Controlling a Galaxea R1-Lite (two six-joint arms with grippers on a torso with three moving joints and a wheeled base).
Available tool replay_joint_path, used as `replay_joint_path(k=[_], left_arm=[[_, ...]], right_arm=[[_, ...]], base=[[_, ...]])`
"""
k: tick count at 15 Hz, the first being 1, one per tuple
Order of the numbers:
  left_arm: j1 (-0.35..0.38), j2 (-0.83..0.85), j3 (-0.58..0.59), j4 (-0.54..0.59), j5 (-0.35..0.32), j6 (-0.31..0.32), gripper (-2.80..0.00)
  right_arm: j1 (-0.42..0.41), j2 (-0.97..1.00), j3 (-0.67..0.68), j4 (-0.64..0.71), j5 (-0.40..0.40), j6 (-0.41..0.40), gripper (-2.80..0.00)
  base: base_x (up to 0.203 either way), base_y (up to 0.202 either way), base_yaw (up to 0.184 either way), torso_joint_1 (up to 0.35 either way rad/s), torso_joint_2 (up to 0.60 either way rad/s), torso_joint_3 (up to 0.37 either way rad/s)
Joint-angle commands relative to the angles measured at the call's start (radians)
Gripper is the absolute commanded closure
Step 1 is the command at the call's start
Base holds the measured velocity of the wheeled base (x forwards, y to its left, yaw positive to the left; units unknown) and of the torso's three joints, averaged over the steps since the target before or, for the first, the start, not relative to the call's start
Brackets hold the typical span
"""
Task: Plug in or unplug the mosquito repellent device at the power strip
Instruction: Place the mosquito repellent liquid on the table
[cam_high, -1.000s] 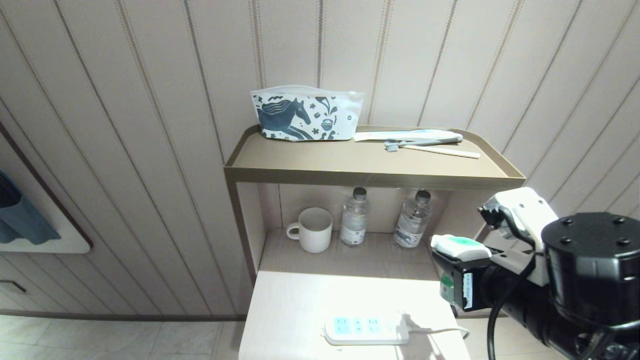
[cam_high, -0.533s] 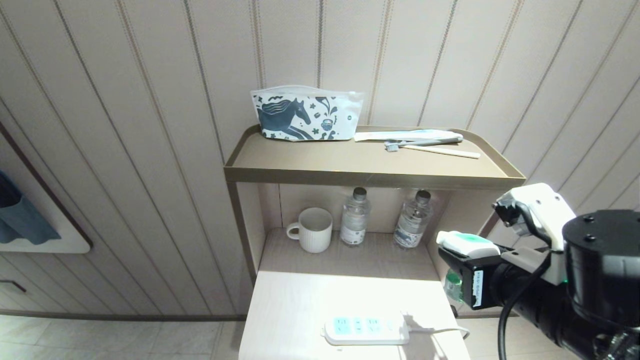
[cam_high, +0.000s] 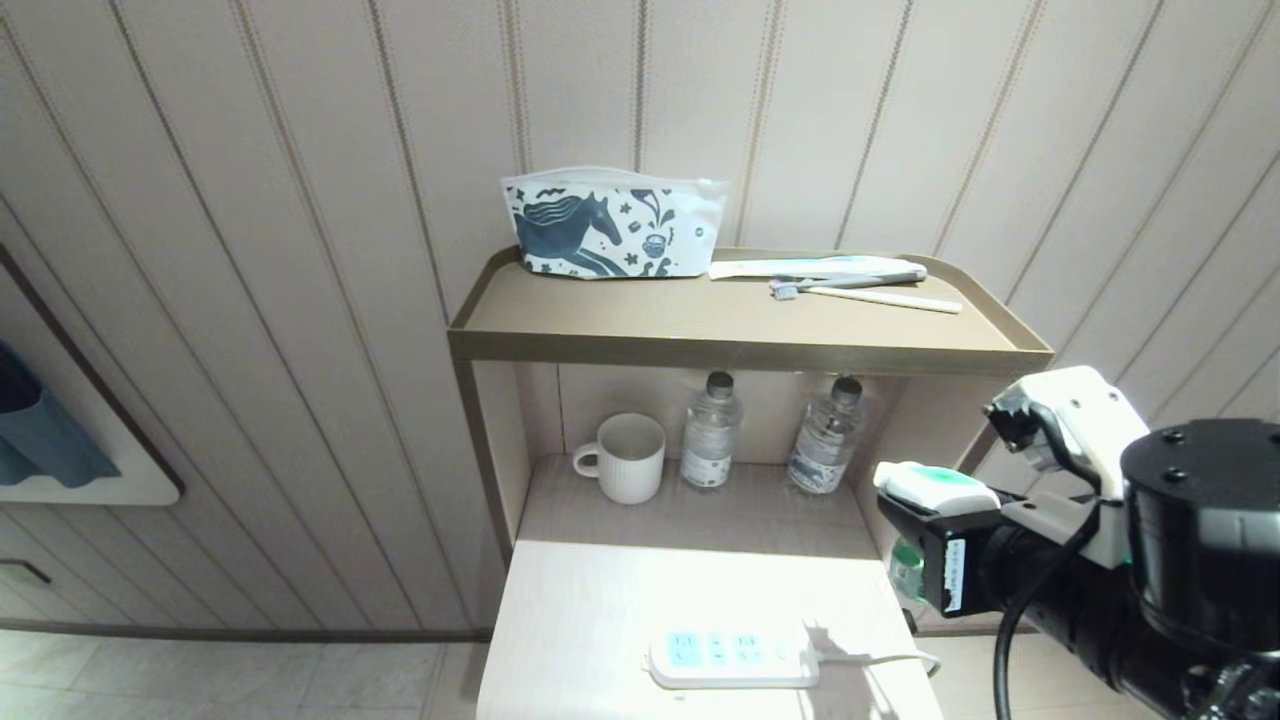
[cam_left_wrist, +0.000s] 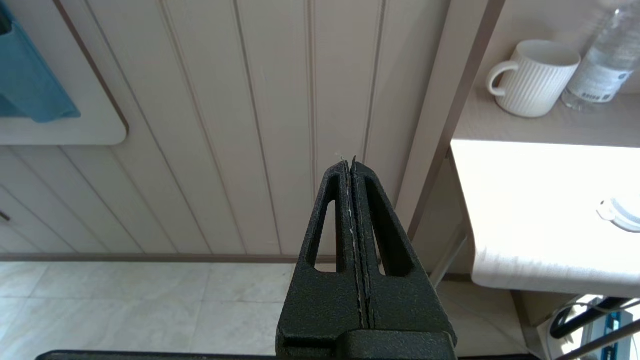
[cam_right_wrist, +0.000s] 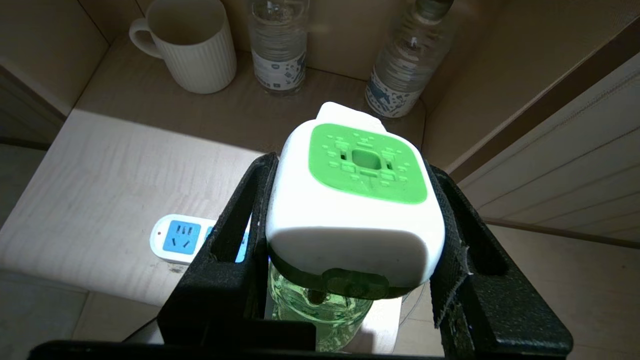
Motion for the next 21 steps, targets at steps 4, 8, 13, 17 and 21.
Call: replay_joint_path(k=[4,8,13,17,21], left_arm=[[0.0,0.0,0.0,0.001,0.0,0.0,0.0],[0.0,0.0,0.0,0.001,0.0,0.0,0.0],[0.0,0.0,0.0,0.001,0.0,0.0,0.0],[0.001,0.0,0.0,0.001,0.0,0.0,0.0],[0.0,0.001,0.0,0.001,0.0,0.0,0.0]], right_arm=[[0.0,-0.005,0.003,-0.002,-0.008,0.0,0.0],[0.003,-0.039,0.0,-0.001,-0.011,-0.008,0.0],[0.004,-0.052,0.003,-0.002,-0.013,-0.017,0.0],[0.006,-0.053,0.005,-0.002,-0.013,-0.017,0.0],[0.008,-0.069,0.006,-0.001,-0.013,-0.019,0.0]], base=[[0.0,0.0,0.0,-0.152,0.34,0.175],[0.0,0.0,0.0,-0.169,0.37,0.197],[0.0,0.0,0.0,-0.246,0.54,0.289],[0.0,0.0,0.0,-0.236,0.54,0.292],[0.0,0.0,0.0,-0.22,0.52,0.292]])
